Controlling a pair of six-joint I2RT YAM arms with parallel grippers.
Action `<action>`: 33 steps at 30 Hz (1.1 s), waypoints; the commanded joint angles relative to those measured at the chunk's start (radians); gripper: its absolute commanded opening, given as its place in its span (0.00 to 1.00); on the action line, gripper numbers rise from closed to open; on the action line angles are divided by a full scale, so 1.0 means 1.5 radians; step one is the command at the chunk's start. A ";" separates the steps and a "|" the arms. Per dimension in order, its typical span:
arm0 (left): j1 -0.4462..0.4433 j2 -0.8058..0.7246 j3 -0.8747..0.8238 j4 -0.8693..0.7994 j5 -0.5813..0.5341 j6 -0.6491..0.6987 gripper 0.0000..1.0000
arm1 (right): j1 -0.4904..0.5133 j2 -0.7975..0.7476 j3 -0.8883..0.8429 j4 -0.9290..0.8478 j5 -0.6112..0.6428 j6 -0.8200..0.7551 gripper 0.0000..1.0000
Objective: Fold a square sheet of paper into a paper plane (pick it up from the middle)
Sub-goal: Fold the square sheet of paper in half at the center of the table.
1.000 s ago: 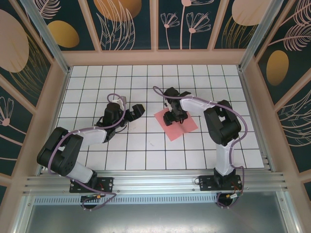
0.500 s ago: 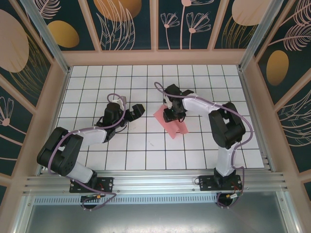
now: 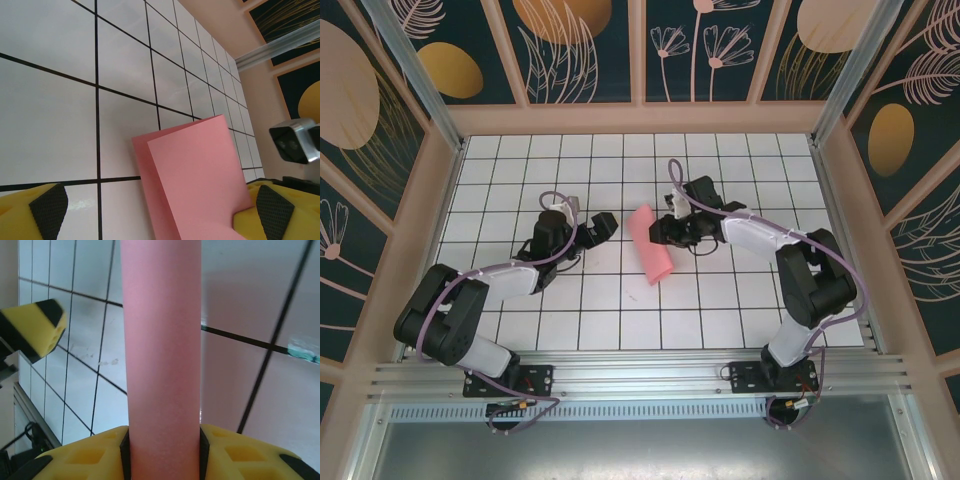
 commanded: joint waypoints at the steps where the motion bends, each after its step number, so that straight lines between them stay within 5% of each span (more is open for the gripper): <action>1: -0.005 0.000 0.019 0.004 0.026 -0.010 0.99 | -0.028 -0.020 -0.058 0.069 -0.015 0.058 0.42; 10: -0.044 0.014 0.024 0.007 0.076 -0.011 0.97 | -0.059 -0.051 -0.122 0.025 0.048 0.021 0.62; 21: -0.089 0.026 0.026 0.005 0.077 -0.026 0.70 | -0.051 -0.053 -0.119 -0.014 0.136 0.020 0.59; 33: -0.108 0.031 0.024 -0.002 0.047 -0.047 0.62 | -0.019 -0.011 -0.097 -0.016 0.160 0.016 0.52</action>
